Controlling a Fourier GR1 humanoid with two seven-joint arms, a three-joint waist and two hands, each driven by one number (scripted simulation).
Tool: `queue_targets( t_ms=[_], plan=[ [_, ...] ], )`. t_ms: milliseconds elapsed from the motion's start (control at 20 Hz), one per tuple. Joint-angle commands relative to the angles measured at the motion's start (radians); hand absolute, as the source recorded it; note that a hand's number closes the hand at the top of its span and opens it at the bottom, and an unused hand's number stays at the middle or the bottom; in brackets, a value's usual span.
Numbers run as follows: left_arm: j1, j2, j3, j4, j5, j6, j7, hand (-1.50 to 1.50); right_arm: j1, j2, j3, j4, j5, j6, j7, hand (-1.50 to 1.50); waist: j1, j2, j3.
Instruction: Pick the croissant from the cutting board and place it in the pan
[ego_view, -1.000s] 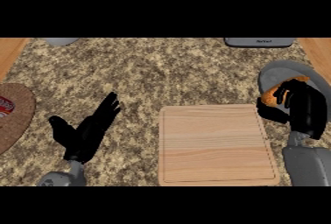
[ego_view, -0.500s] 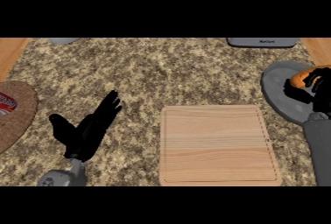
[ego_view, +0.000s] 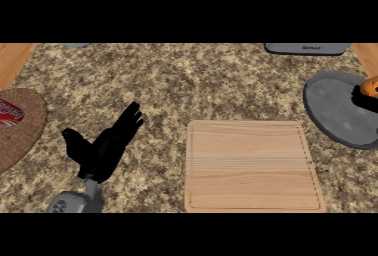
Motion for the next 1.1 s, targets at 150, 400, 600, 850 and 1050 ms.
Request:
queue_targets(
  t_ms=[150, 400, 600, 850, 1050],
  plan=[
    [-0.028, -0.021, -0.022, 0.014, -0.007, -0.013, -0.006, 0.0, -0.052, -0.106, 0.044, 0.279, 0.106, 0.1, 0.153, -1.5, 0.041, 0.021, 0.001],
    [-0.019, -0.017, -0.004, 0.022, -0.011, -0.001, -0.006, 0.0, -0.05, -0.072, -0.027, 0.306, 0.016, 0.132, 0.019, -1.5, 0.023, 0.012, 0.004],
    [0.024, -0.022, -0.018, 0.008, -0.014, -0.001, -0.013, 0.0, -0.077, -0.059, -0.148, 0.248, -0.133, 0.212, -0.135, -1.5, 0.012, 0.005, 0.006],
    [0.037, 0.005, 0.003, -0.01, 0.0, -0.024, -0.014, 0.0, -0.062, -0.084, -0.272, 0.26, -0.275, 0.336, -0.241, -1.5, 0.014, 0.007, 0.006],
    [-0.004, -0.03, 0.002, 0.034, -0.027, 0.013, -0.034, 0.0, -0.029, -0.153, -0.321, 0.309, -0.335, 0.522, -0.26, -1.5, -0.005, 0.011, 0.005]
  ],
)
